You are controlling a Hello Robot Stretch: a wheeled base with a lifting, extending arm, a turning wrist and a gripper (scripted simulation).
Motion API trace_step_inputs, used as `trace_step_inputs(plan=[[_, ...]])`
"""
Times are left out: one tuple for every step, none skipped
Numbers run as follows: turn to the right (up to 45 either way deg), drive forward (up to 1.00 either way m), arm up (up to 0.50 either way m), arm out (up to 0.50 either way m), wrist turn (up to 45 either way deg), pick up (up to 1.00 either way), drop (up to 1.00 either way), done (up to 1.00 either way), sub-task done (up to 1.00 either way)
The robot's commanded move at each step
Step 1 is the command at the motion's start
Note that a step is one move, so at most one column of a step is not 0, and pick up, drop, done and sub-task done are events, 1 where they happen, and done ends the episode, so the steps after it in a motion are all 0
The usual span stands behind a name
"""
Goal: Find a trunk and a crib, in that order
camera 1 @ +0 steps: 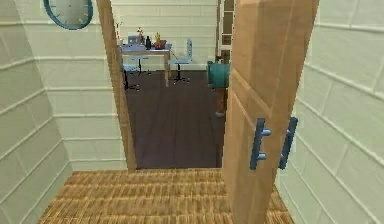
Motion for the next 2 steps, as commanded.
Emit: trace_step_inputs(plan=[[0.0, 0.6, 0.0, 0.0, 0.0, 0.0, 0.0, 0.0, 0.0], [0.0, 1.0, 0.0, 0.0, 0.0, 0.0, 0.0, 0.0, 0.0]])
